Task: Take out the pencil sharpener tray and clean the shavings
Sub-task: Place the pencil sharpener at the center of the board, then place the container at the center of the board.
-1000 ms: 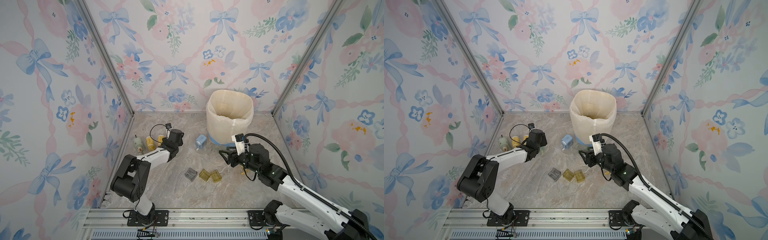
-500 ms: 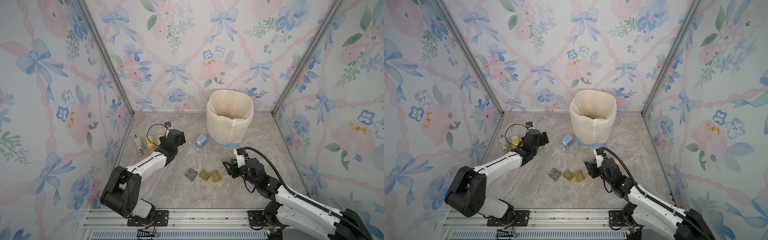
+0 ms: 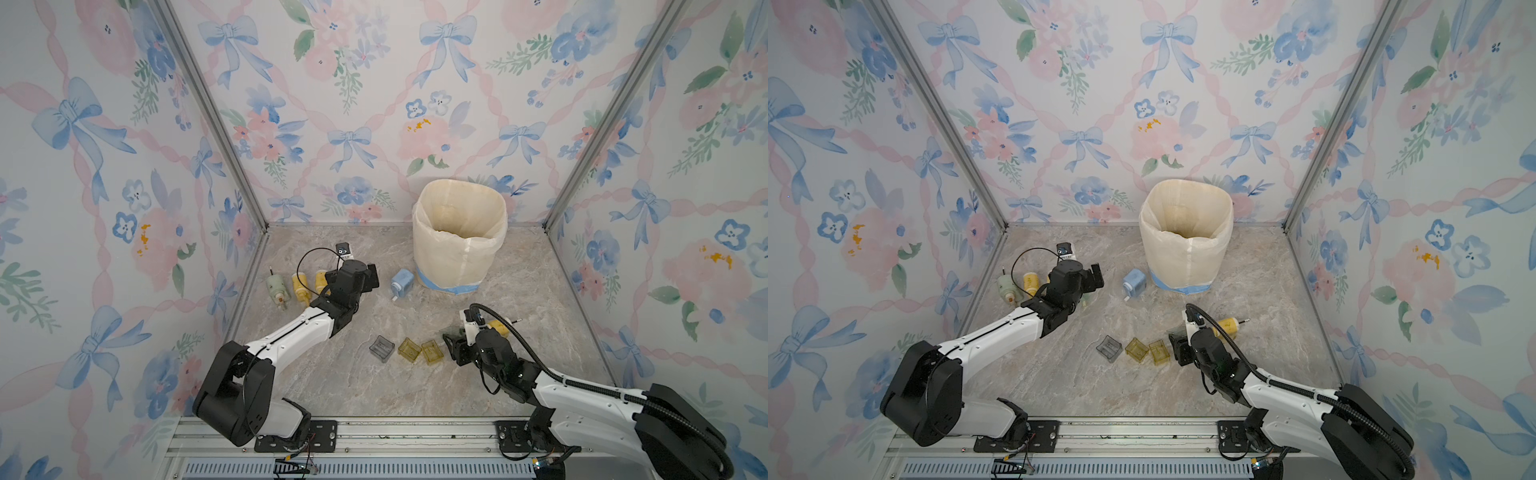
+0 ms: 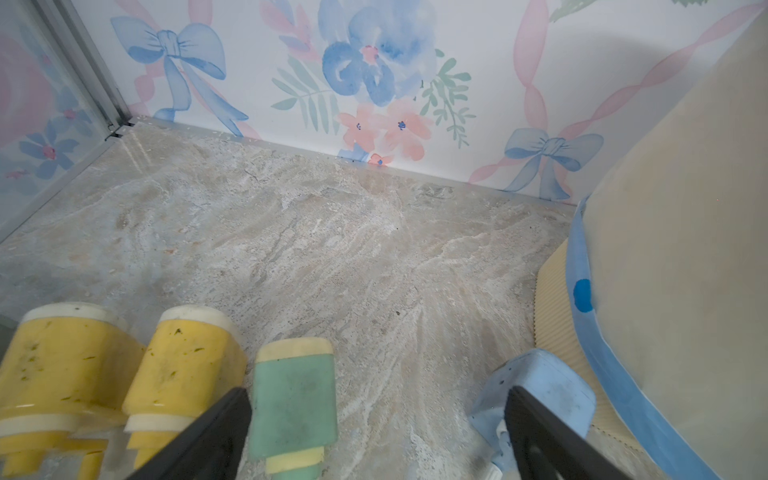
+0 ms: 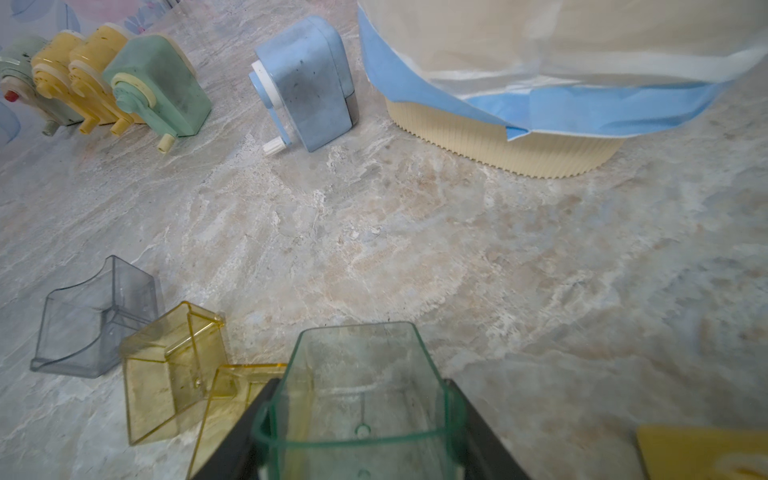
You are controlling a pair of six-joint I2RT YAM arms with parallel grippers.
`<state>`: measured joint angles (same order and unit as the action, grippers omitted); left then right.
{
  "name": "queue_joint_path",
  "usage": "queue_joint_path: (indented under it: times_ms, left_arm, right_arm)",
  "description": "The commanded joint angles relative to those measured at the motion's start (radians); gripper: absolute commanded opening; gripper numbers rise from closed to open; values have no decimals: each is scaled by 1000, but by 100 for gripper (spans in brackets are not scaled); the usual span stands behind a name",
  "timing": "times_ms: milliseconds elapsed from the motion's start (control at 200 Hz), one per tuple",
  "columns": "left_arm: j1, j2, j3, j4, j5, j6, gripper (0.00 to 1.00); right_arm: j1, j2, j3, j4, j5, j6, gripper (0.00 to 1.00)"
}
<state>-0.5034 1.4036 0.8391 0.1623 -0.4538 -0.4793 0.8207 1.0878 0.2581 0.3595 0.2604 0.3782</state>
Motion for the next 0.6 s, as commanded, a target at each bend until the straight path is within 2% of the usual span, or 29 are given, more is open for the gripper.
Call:
queue_joint_path:
  times_ms: [0, 245, 350, 595]
  left_arm:
    - [-12, -19, -15, -11, 28, 9, 98]
    - [-24, -28, -9, -11, 47, 18, 98]
    - [-26, -26, -8, -13, 50, 22, 98]
    - [-27, -3, -11, -9, 63, 23, 98]
  right_arm:
    - [36, 48, -20, 92, 85, 29, 40]
    - [76, 202, -54, 242, 144, 90, 42]
    - [100, 257, -52, 275, 149, 109, 46]
    - [136, 220, -21, 204, 161, 117, 58]
